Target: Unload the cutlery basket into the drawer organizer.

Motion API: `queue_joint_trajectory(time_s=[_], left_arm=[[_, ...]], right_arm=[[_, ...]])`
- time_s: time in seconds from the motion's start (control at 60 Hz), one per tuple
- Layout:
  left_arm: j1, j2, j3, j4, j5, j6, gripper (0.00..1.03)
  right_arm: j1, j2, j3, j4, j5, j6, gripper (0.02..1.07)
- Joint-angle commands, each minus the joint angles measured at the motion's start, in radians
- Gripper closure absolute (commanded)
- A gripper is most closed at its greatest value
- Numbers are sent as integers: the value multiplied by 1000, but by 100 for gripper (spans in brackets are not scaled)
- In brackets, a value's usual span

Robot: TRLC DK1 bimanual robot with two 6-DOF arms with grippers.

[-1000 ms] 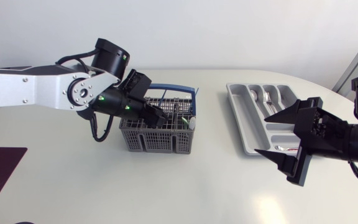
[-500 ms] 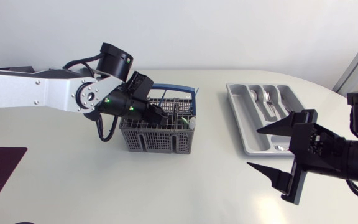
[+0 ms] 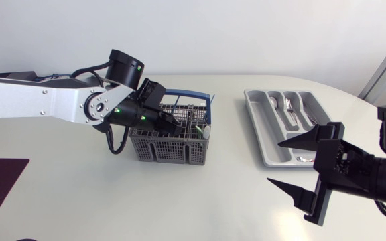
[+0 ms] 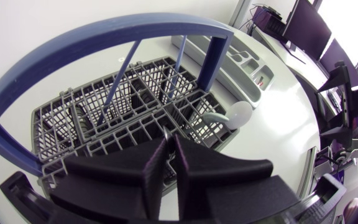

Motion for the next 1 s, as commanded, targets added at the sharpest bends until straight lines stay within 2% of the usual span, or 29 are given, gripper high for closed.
queue_joint_trajectory(time_s=[0.0,0.4,0.983], left_arm=[[7,5,-38,16,-2,-4,93],[22,-75,-88,49,70,-35,93],[33,-311,-159,55,79,-39,93]], right_arm=[[6,-14,-31,4,5,17,10],[15,-23,-29,1,5,9,10],[112,-23,9,4,66,47,12]])
